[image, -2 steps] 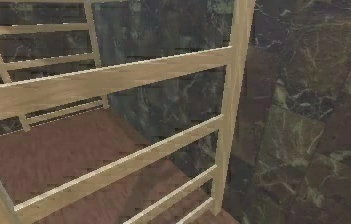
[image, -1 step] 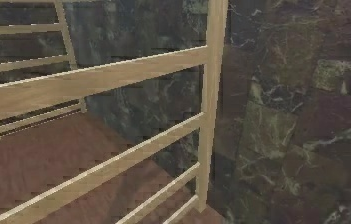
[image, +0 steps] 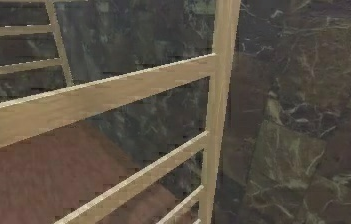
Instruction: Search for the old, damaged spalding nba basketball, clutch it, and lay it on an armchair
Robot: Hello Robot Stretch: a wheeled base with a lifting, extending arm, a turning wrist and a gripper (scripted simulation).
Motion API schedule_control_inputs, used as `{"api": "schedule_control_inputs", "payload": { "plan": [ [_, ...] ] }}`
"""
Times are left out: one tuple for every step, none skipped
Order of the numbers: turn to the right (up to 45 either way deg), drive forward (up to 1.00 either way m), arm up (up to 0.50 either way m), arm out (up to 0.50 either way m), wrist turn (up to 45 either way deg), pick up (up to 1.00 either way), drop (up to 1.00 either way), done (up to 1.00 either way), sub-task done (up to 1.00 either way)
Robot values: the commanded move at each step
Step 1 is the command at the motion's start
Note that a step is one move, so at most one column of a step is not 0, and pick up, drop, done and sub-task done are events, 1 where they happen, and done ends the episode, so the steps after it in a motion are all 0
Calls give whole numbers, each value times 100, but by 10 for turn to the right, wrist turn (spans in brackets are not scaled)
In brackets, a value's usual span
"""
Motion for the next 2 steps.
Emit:
{"api": "schedule_control_inputs", "payload": {
  "plan": [
    [-450, 0, 0, 0, 0, 0, 0, 0, 0],
    [-450, 0, 0, 0, 0, 0, 0, 0, 0]
  ]
}}
